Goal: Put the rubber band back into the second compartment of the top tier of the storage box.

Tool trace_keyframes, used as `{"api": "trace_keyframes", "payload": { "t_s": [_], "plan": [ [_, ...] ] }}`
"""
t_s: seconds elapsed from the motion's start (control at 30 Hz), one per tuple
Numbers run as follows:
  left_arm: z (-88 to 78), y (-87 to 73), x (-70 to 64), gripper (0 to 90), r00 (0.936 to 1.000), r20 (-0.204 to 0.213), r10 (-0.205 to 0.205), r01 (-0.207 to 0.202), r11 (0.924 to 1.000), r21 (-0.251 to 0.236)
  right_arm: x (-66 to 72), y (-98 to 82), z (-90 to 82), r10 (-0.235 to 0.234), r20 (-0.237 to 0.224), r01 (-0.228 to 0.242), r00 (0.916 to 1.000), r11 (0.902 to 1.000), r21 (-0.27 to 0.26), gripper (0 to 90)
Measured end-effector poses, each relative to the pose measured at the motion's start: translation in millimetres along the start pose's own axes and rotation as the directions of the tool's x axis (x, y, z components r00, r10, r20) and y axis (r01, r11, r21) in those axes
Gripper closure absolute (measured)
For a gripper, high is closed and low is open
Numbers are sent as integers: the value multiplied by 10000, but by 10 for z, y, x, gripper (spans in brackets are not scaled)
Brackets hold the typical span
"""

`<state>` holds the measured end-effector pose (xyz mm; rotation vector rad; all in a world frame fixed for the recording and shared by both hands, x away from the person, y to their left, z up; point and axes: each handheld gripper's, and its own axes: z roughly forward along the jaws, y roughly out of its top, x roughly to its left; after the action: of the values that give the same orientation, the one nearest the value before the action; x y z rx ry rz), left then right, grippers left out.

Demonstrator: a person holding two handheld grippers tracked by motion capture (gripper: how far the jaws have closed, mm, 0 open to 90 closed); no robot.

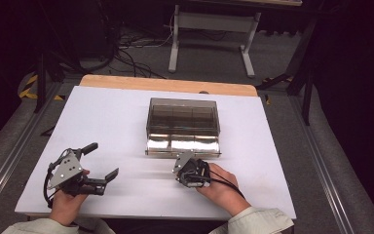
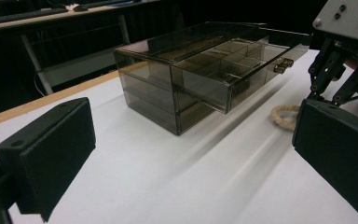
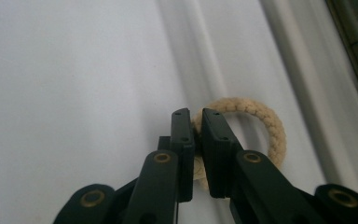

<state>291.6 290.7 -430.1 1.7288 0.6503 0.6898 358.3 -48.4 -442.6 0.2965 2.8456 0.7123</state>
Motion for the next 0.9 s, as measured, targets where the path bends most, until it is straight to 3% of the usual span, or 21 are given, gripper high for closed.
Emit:
{"api": "trace_keyframes", "payload": {
  "t_s": [0.5, 0.9],
  "plan": [
    [0, -1, 2, 3, 10000, -10, -6, 6, 10000, -4, -3, 35, -297, -68, 12, 69, 10000, 9968, -799, 838],
    [-5, 0, 3, 3, 10000, -15, 1, -1, 10000, -6, 14, 45, -504, -107, -110, 87, 9999, 9864, -1638, 837]
  ]
}}
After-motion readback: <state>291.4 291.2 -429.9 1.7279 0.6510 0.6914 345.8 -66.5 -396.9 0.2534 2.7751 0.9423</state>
